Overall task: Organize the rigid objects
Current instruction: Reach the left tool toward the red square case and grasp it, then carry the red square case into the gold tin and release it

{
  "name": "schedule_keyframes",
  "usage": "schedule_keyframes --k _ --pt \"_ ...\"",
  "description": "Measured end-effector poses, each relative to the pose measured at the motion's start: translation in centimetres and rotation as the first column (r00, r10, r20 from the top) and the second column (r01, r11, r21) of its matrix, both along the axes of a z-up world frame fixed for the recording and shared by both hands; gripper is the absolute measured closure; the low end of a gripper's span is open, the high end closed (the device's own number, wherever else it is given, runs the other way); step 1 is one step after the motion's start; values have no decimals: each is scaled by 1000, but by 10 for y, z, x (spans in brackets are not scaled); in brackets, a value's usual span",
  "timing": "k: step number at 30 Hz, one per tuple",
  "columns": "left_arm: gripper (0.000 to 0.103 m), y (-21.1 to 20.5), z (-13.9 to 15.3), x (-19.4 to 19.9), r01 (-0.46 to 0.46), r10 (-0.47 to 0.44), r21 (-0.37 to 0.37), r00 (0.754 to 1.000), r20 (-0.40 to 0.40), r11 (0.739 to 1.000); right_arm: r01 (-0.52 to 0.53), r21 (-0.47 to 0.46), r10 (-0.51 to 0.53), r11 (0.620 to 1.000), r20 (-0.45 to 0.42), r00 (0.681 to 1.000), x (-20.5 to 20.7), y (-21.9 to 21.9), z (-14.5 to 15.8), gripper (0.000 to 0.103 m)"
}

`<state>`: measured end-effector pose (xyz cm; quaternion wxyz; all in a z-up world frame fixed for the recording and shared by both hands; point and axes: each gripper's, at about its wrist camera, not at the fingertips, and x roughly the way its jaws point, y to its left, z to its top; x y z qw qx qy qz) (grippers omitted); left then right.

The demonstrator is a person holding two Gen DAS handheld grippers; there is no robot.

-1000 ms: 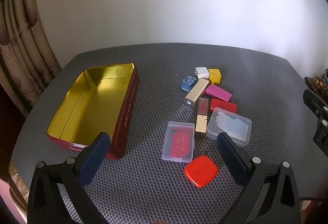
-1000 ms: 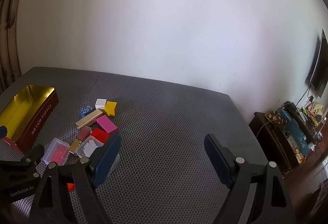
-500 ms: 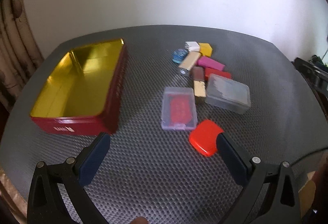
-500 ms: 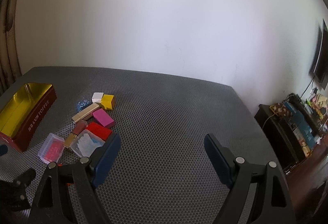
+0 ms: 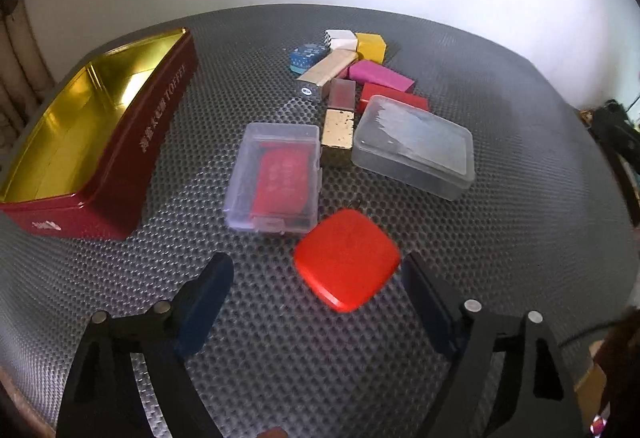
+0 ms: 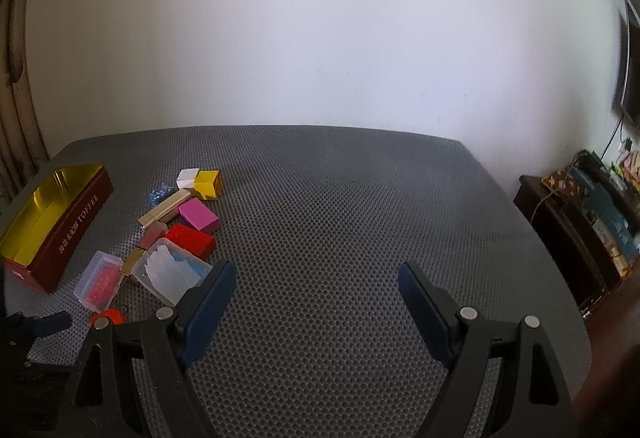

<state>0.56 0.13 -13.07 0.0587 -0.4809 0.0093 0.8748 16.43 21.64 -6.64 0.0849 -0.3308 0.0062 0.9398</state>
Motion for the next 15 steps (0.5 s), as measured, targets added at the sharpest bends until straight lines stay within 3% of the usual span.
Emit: schedule_keyframes --k 6,8,11,15 --pt "23 13 -9 -5 -20 20 -52 1000 -1 998 3 -42 -3 999 -7 1000 4 9 -2 17" --pt "30 16 -9 -5 -22 21 -56 1000 -21 998 1 -54 -1 999 -1 1000 4 12 -3 17" --pt "50 19 -6 -4 -7 6 -52 999 -35 999 -6 -73 7 997 7 1000 4 14 -3 17" --pt "53 16 -4 1 -7 6 -42 1000 -27 999 -8 -74 8 997 -6 1000 6 15 1 17"
